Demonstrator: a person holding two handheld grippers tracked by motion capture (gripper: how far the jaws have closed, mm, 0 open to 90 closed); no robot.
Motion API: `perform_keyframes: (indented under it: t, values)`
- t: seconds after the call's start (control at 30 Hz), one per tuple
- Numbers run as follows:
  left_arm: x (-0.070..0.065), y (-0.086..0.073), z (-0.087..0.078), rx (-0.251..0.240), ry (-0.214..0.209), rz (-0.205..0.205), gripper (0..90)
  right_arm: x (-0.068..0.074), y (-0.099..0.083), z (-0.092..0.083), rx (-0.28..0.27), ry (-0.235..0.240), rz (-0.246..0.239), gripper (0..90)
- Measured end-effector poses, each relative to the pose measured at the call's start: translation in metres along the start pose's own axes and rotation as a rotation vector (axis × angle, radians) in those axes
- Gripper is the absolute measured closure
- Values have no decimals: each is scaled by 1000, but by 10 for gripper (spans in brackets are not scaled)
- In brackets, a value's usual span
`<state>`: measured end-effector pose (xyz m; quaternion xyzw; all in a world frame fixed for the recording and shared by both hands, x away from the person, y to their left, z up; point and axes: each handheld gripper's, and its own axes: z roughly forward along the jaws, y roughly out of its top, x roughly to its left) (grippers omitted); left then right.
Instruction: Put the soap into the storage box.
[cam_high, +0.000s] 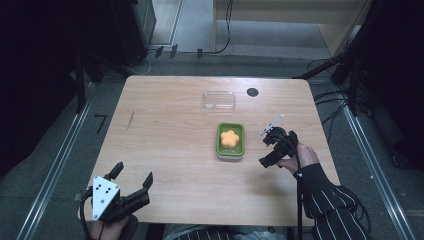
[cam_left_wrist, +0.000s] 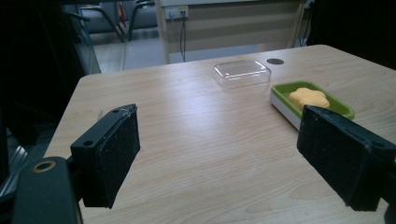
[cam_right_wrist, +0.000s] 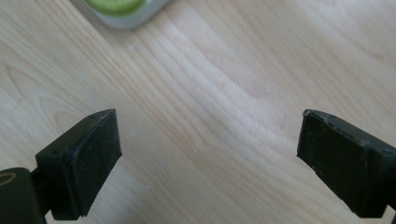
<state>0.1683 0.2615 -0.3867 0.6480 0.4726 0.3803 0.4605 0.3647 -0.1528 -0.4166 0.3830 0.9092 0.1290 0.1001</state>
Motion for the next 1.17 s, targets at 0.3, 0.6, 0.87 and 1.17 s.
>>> perform_keyframes:
  t: [0.3, 0.6, 0.87, 1.17]
  values:
    - [-1, 0, 1, 2, -1, 2, 137, -1, -29, 10, 55, 15, 33, 65]
    - [-1, 1, 1, 3, -4, 5, 138, 6, -54, 17, 99, 33, 39, 65]
    - [-1, 0, 0, 0, -1, 4, 138, 17, -67, 19, 115, 37, 42, 66]
    - [-3, 1, 1, 3, -1, 16, 138, 18, -69, 20, 112, 34, 31, 66]
